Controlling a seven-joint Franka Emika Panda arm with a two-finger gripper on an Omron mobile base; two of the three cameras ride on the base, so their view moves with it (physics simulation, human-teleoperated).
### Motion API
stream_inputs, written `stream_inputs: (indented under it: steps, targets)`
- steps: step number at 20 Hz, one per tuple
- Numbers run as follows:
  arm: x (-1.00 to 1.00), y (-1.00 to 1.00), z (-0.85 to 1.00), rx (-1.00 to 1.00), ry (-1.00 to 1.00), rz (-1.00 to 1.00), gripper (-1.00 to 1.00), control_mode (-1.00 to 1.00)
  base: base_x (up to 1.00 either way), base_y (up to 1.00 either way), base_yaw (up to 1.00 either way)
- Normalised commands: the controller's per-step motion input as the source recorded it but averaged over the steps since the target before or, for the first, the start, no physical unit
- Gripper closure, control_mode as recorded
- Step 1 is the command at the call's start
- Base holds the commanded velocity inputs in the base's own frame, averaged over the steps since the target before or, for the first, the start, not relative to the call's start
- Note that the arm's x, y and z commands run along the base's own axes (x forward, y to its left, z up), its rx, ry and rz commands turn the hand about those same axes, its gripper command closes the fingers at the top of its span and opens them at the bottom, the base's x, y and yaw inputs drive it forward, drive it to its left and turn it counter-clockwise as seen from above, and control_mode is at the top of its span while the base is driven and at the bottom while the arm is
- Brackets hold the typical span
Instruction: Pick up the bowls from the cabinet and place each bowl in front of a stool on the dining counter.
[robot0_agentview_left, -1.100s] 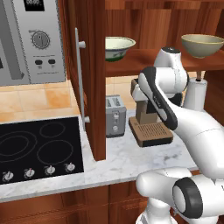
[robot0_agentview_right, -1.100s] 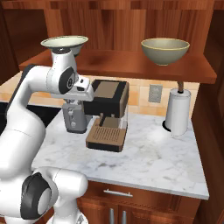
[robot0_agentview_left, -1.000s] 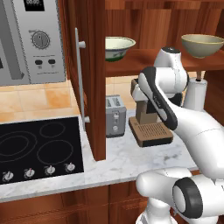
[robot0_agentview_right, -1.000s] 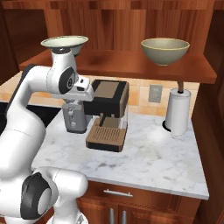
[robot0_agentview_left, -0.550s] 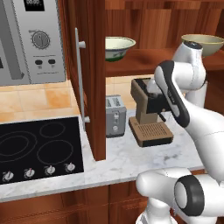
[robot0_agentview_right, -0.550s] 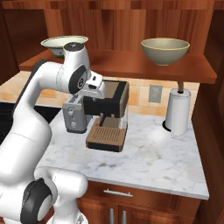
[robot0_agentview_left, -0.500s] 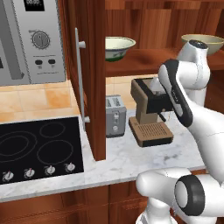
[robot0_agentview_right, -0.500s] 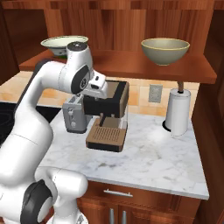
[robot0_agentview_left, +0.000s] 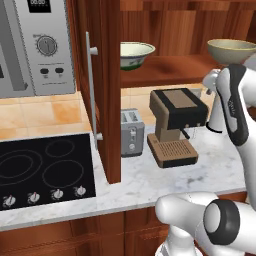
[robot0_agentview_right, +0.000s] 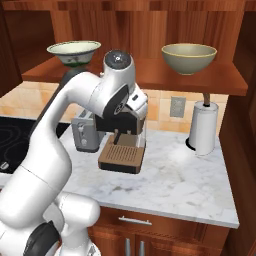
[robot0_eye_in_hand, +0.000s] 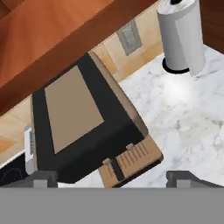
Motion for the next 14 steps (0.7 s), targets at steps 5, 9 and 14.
stream_inputs:
  steps: [5,9,14]
  targets:
    - [-0.03,-0.75,0.19,0.33,-0.14,-0.41,-1.0,-1.0,0.0,0.0,0.0]
    - [0.0,-0.39,0.44,0.18,-0.08,-0.41,-1.0,-1.0,0.0,0.0,0.0]
    - [0.11,-0.43,0.64,0.03,-0.01,-0.24,-1.0,-1.0,0.0,0.0,0.0]
